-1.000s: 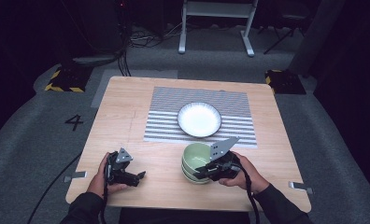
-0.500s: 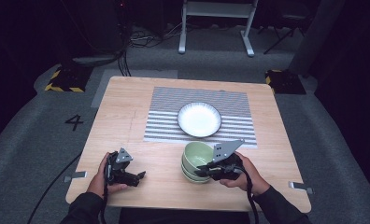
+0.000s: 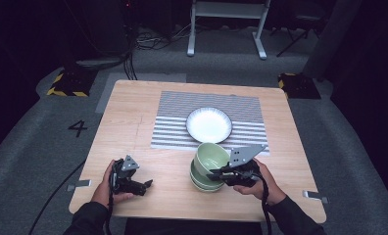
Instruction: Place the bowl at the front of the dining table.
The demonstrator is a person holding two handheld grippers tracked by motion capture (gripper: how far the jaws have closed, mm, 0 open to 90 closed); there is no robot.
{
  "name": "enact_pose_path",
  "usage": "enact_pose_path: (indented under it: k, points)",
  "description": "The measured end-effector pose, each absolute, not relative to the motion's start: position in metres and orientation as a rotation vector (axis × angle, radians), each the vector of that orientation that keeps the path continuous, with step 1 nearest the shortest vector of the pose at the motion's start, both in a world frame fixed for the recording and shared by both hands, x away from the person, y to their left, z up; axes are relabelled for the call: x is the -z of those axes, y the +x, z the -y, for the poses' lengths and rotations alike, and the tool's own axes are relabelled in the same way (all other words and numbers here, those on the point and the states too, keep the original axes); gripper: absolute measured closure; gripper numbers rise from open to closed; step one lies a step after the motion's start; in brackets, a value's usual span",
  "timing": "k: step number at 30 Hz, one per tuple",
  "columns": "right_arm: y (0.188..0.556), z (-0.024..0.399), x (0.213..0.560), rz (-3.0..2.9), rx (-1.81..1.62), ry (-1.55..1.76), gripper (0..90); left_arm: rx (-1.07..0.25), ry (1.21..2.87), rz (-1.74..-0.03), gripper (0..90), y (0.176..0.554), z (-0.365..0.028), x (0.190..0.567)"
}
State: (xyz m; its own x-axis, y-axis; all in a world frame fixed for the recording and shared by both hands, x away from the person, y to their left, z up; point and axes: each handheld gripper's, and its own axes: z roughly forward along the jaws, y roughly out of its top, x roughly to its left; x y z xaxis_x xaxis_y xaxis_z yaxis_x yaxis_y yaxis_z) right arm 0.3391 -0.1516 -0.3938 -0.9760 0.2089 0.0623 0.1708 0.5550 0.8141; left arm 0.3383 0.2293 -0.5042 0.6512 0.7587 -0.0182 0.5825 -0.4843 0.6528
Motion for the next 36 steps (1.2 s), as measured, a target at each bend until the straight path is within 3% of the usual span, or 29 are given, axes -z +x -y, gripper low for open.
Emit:
enact_pose_path:
  k: [36]
  points:
    - [0.352,0.159,0.381,-2.608,-1.545,0.413,84.8,-0.364,2.232,-1.037,0.3,0.338,-0.229,0.504]
